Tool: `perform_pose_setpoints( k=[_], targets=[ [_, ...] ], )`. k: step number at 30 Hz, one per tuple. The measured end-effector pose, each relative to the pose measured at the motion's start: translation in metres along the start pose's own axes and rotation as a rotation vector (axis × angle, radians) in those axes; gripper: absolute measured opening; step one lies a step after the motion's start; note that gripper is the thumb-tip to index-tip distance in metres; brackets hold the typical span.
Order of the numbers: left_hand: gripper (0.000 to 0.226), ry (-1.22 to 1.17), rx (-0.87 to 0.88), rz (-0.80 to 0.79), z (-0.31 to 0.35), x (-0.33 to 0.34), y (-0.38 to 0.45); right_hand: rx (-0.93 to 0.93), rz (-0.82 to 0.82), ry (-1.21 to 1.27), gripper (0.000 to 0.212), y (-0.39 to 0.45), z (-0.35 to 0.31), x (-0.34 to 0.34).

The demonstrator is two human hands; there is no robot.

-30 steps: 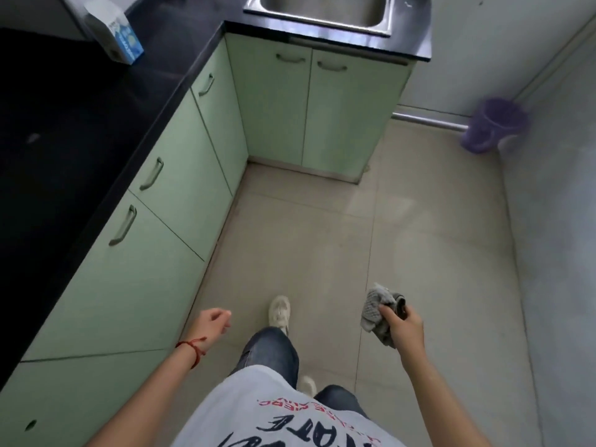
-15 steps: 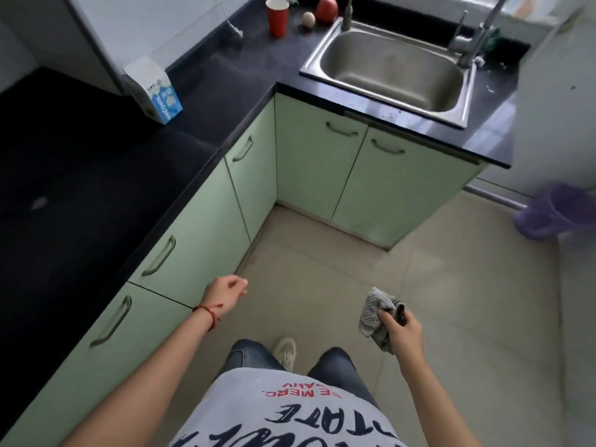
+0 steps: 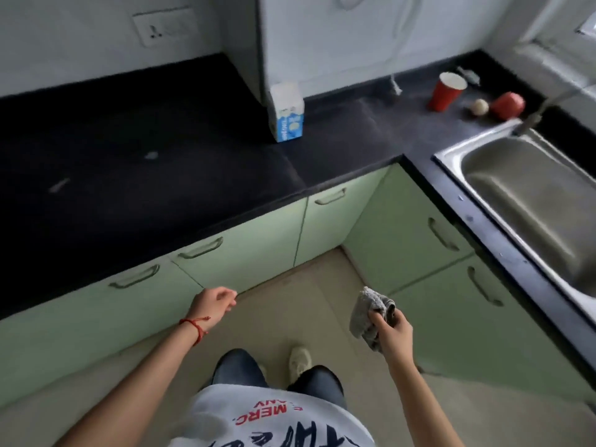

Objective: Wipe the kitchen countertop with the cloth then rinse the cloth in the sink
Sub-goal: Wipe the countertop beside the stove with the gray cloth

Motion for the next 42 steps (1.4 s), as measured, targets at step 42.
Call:
perform_pose_setpoints(
  k=[42],
  targets=[
    [0.068, 0.659, 0.076, 0.389, -0.051, -0.234, 0.190, -1.376, -0.609, -0.815, 0.052, -0.030, -0.321, 0.562]
  ],
)
Point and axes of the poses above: each hand's wrist, its own y-axis towards the middle knuckle, its own x-axis out of the palm, z = x × y, the point moved 6 cm from there along y, towards the middle knuckle, and after that the axes turned 5 degrees about z, right-handed, at the moved point
